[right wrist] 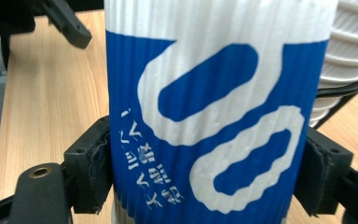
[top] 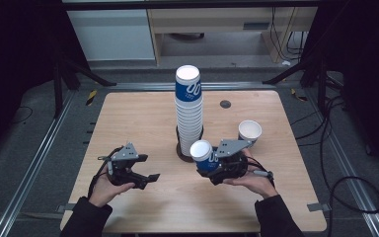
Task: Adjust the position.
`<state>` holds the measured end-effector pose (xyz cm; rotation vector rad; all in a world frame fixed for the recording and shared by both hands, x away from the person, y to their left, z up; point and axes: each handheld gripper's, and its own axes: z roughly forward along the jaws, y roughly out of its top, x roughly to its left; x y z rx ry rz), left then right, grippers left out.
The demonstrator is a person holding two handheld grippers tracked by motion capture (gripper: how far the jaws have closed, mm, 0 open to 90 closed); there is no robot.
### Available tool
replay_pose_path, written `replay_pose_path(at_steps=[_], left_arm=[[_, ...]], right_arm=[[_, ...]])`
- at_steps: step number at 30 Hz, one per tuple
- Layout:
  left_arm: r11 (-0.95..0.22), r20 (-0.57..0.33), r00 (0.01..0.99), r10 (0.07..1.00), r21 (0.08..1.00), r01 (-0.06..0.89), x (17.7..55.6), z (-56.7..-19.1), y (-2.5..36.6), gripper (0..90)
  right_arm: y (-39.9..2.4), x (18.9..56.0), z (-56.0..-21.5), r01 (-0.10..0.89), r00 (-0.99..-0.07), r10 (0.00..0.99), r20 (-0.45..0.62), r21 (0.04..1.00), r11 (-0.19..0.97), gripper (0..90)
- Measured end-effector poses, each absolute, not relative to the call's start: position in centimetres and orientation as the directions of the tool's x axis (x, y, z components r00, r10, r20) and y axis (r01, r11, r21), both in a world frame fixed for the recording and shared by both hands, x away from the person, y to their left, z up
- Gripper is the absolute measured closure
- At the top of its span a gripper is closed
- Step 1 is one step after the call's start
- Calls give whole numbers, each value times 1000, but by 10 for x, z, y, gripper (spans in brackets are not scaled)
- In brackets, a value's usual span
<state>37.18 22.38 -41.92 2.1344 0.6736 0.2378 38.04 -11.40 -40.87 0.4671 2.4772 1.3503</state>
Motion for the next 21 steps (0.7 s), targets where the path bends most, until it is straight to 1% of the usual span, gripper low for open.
replay_pose_path(at_steps=[11, 21], left_arm=[[-506, -57, 870, 491, 793, 338, 363, -413, 213, 145], [-522, -66, 889, 454, 789, 325, 360, -413, 205, 145]], right_arm=[[-92, 378, -422, 101, -946, 307, -100, 811, 577, 206], [-77, 378, -432, 89, -965, 248, -88, 779, 621, 206]])
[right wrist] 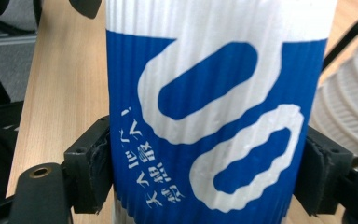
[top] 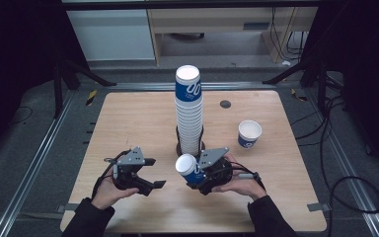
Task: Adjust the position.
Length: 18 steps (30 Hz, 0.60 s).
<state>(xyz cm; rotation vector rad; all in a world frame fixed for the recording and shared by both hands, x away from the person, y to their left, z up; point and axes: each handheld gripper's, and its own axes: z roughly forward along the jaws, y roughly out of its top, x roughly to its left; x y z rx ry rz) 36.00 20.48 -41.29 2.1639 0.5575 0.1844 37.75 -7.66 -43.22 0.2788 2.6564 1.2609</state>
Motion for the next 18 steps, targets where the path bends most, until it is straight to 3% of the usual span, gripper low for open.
replay_pose_path(at_steps=[18], left_arm=[[-572, -78, 925, 373, 765, 295, 356, -416, 184, 143]], right_arm=[[-47, 372, -447, 25, -985, 144, -99, 735, 678, 207]])
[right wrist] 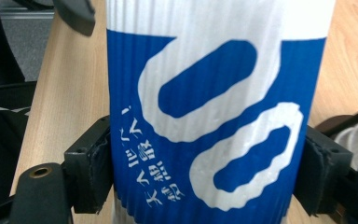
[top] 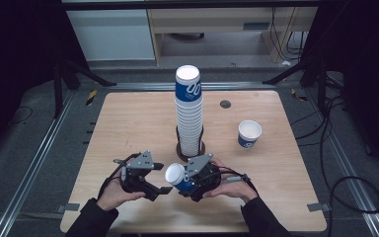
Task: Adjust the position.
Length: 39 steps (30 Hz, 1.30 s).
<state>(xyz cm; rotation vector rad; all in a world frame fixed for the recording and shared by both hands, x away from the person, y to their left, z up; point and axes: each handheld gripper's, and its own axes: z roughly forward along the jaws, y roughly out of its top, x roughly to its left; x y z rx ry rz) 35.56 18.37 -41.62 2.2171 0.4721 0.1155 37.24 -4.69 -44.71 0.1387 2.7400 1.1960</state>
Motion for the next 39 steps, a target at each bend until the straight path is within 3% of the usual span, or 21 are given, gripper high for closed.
replay_pose_path(at_steps=[12, 32, 39], left_arm=[[-595, -95, 935, 341, 748, 293, 354, -419, 174, 156], [-635, -120, 936, 332, 705, 316, 354, -426, 168, 258], [-612, -121, 928, 353, 720, 328, 356, -425, 172, 260]], right_arm=[[-33, 367, -453, -10, -988, 102, -114, 714, 701, 207], [-26, 363, -458, -54, -989, 57, -139, 683, 728, 204], [-27, 365, -457, -24, -990, 83, -117, 702, 712, 114]])
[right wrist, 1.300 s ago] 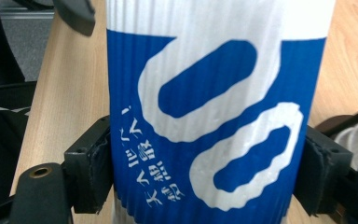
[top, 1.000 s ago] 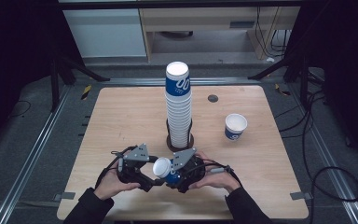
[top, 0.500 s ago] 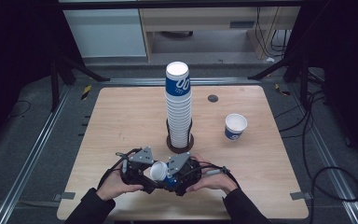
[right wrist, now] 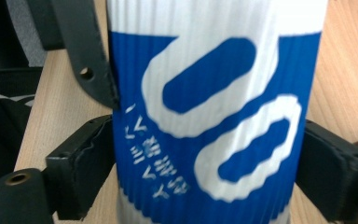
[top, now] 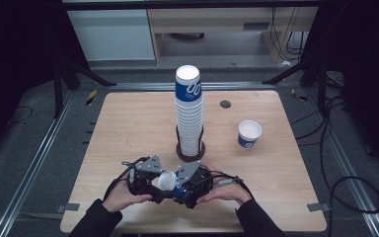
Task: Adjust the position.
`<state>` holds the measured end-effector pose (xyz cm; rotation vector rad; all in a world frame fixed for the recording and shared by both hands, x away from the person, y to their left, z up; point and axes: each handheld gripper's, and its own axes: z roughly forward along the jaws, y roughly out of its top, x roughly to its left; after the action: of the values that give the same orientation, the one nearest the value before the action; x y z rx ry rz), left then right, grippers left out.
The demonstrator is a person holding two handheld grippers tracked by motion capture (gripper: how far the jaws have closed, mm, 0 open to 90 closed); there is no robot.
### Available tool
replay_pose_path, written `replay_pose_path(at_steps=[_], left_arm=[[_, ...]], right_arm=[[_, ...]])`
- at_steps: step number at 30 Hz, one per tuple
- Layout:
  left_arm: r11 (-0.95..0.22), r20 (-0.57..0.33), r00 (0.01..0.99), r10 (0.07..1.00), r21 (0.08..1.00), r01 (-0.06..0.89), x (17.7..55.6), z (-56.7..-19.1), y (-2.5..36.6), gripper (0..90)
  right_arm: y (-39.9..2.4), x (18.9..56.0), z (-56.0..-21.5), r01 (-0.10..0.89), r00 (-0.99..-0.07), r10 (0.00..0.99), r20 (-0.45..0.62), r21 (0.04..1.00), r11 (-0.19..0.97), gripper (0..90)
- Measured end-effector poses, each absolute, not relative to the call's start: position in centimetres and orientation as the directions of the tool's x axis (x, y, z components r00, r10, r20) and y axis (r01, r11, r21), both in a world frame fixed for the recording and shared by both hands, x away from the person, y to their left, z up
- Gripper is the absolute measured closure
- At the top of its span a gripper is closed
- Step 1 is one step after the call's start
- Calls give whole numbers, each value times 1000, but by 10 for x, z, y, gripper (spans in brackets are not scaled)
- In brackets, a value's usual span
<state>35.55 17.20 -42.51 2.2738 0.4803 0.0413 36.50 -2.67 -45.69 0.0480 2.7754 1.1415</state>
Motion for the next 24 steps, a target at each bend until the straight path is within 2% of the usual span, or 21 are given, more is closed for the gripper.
replay_pose_path(at_steps=[4, 15, 24], left_arm=[[-589, -119, 924, 364, 739, 327, 357, -420, 179, 260], [-495, -119, 906, 406, 805, 327, 362, -410, 202, 260], [-400, -146, 908, 392, 862, 311, 363, -409, 206, 261]], right_arm=[[-32, 369, -453, -1, -986, 118, -115, 720, 694, 80], [-63, 377, -434, 39, -972, 210, -110, 799, 600, 71], [-72, 381, -437, 79, -976, 215, -46, 839, 539, 71]])
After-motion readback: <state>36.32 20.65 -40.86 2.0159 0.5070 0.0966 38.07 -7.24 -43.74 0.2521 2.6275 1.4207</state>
